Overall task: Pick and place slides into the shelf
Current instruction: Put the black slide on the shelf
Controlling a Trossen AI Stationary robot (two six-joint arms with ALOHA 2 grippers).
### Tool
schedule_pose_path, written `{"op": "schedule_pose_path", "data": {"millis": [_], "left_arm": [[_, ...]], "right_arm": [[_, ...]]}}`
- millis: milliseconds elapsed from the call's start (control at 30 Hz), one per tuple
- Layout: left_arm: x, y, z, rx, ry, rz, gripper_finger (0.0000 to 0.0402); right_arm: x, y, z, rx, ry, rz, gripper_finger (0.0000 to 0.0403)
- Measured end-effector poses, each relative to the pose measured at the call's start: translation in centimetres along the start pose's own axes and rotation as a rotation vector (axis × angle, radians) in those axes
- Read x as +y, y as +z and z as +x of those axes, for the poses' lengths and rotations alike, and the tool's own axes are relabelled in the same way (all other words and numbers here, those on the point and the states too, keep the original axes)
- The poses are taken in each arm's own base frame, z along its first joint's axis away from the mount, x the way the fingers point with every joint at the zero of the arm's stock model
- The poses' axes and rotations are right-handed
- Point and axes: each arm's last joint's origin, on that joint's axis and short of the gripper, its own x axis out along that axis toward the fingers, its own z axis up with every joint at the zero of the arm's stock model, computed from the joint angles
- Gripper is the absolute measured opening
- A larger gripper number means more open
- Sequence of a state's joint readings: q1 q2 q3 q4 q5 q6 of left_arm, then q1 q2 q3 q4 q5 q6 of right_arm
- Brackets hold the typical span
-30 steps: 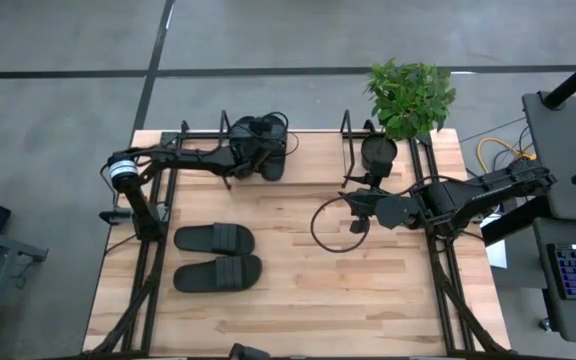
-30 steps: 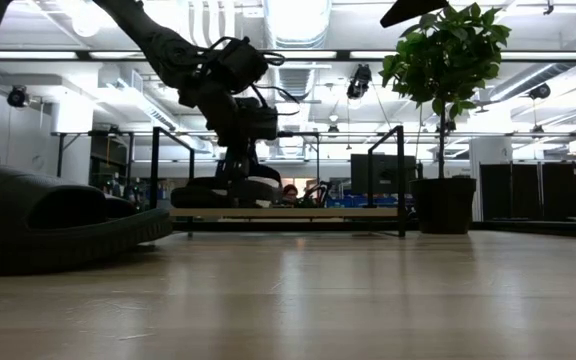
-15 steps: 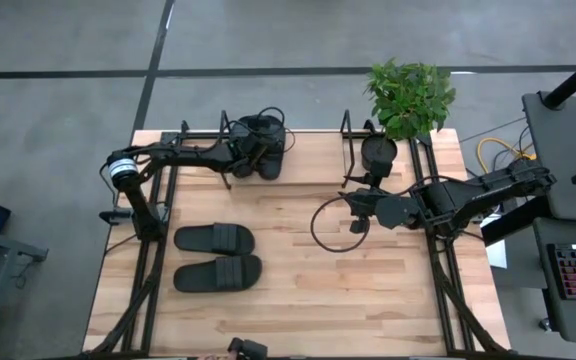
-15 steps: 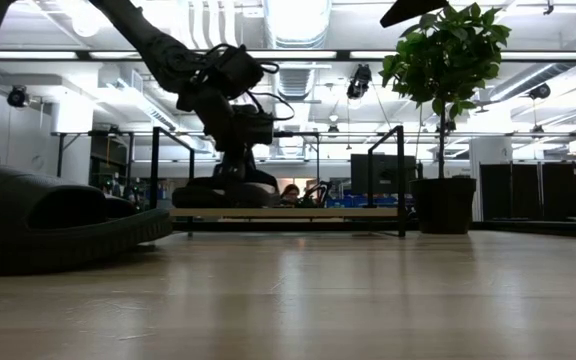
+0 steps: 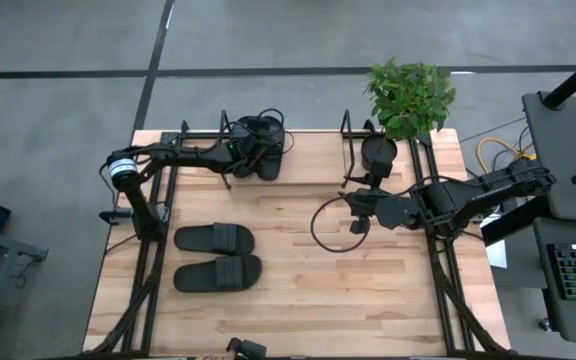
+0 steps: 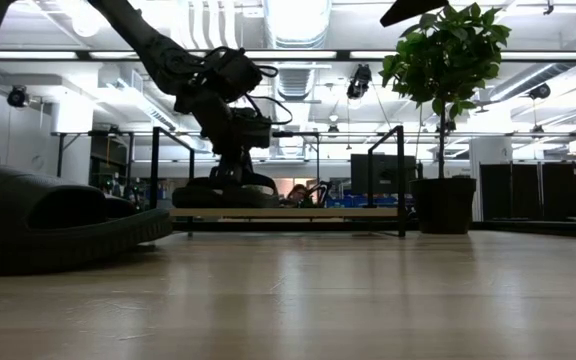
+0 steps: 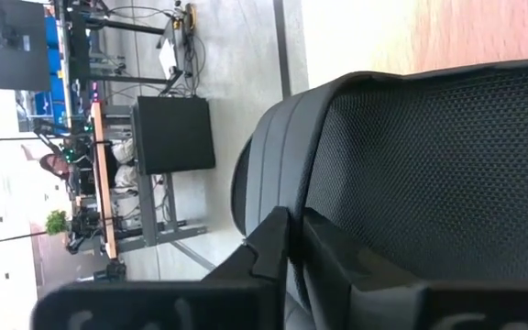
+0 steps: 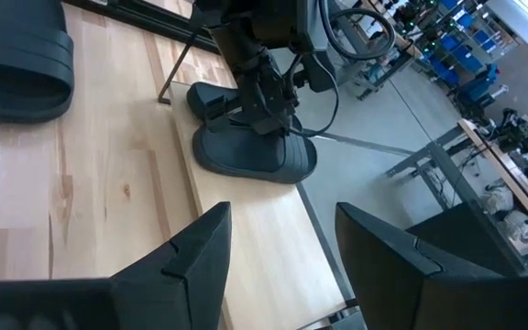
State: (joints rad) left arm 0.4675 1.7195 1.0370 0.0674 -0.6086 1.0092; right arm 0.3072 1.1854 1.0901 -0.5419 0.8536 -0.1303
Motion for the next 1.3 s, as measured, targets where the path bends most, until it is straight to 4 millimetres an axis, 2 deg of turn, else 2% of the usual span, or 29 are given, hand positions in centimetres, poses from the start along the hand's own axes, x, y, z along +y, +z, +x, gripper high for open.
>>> {"op": "schedule_pose_path", "data": {"millis": [400,600,733,900,1067,1300], "left_arm": [[0.0,-0.1,0.0,0.009,0.001,-0.028,0.0122],[0.8,-0.1,-1.4,-0.007,-0.033,-0.112,0.0157],[1.7,-0.1,-3.5,-0.1,-0.085,-0.202,0.0161],[3.2,0.0,-7.3,-0.354,-0.277,-0.407,0.0162],[3.8,-0.5,-12.0,-0.586,-0.429,-0.521,0.0162],[3.3,-2.5,-18.8,-0.795,-0.484,-0.613,0.0162]], "right_arm": [[0.2,0.0,-0.2,-0.007,0.01,-0.005,0.0187],[0.3,0.1,-0.3,-0.009,0.011,-0.006,0.0187],[0.3,0.1,-0.3,-0.009,0.01,-0.005,0.0187],[0.3,0.1,-0.3,-0.009,0.009,-0.005,0.0187],[0.5,0.1,-0.6,-0.018,0.022,-0.034,0.0187],[1.4,-0.4,-2.1,-0.068,0.073,-0.106,0.0187]]}}
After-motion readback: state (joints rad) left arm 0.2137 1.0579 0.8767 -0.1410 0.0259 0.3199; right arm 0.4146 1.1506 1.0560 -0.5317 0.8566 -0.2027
